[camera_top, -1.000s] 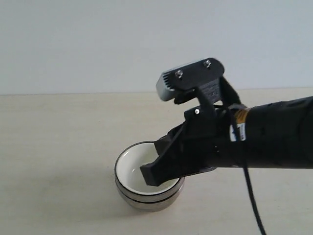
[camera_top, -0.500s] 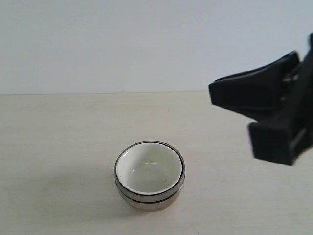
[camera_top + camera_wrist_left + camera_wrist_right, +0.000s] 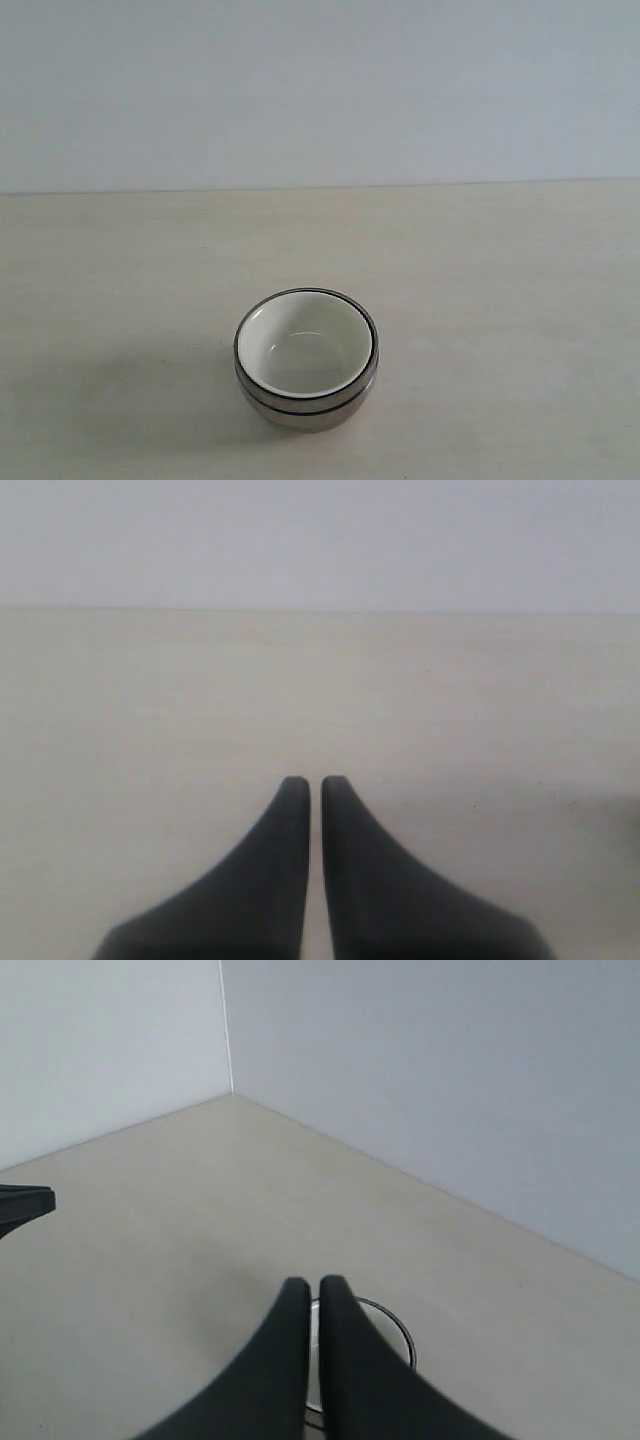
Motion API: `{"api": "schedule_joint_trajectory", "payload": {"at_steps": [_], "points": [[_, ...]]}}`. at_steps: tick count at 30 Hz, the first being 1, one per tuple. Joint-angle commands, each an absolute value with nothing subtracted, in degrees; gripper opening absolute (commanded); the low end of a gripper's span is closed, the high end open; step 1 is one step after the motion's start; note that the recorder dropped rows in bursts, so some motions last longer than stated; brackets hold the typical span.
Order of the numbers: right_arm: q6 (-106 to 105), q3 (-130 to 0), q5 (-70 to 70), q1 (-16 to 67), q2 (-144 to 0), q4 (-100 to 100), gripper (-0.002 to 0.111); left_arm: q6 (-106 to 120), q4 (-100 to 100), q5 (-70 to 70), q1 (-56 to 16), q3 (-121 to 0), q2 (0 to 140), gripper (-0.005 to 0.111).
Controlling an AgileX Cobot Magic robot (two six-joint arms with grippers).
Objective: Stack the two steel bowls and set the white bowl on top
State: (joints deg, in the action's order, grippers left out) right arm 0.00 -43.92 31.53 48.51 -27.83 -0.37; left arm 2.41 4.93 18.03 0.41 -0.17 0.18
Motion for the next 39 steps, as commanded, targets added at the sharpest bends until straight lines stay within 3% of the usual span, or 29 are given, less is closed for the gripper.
{"api": "schedule_joint_trajectory", "payload": {"at_steps": [1,20,27,33,39], "points": [[1.0,-44.0,33.1,48.6,-22.6,-2.3,0.000,2.1,4.9,17.6,0.1,0.0,0.0,0.004],[16.1,-44.2,38.4,45.9,0.0,-22.9,0.000,2.1,4.9,17.6,0.1,0.0,0.0,0.004],[12.1,-43.9,37.5,30.0,0.0,-19.2,0.000,2.1,4.9,17.6,0.1,0.0,0.0,0.004],[-5.6,-43.9,28.7,13.4,0.0,5.2,0.000,2.1,4.9,17.6,0.1,0.0,0.0,0.004],[-21.2,-43.9,26.3,2.3,0.0,27.0,0.000,2.1,4.9,17.6,0.1,0.0,0.0,0.004]]}}
